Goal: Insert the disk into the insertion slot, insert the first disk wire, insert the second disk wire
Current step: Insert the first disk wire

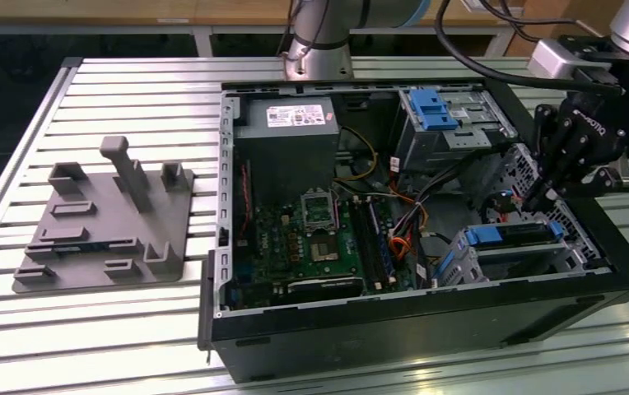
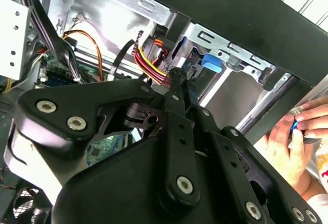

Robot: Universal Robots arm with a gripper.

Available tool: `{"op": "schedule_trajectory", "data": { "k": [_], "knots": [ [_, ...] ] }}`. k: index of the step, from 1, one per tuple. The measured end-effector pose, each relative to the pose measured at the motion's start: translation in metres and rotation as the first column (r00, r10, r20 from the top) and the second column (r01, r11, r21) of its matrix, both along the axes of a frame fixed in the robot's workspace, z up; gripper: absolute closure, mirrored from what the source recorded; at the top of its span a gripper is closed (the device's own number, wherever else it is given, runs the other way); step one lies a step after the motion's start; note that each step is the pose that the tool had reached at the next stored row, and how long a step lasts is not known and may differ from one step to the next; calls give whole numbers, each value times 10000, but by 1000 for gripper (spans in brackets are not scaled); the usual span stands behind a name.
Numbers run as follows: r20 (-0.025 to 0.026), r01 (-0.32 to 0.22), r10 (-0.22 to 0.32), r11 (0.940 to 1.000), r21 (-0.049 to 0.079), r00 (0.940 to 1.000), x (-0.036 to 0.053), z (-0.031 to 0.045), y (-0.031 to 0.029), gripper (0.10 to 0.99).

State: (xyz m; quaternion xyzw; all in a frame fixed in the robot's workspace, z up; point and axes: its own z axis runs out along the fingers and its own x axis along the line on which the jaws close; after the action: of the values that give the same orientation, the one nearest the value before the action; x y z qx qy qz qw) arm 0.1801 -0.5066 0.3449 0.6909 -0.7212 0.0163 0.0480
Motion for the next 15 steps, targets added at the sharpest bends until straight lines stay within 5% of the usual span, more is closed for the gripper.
{"op": "schedule_trajectory", "data": {
  "k": [5, 10, 15],
  "knots": [
    [18, -243, 243, 9997, 2, 9997, -5, 0, -26, 922],
    [120, -332, 331, 9994, 34, 9994, -27, 0, -68, 922],
    [125, -332, 331, 9994, 36, 9994, -27, -1, -69, 922]
  ]
}}
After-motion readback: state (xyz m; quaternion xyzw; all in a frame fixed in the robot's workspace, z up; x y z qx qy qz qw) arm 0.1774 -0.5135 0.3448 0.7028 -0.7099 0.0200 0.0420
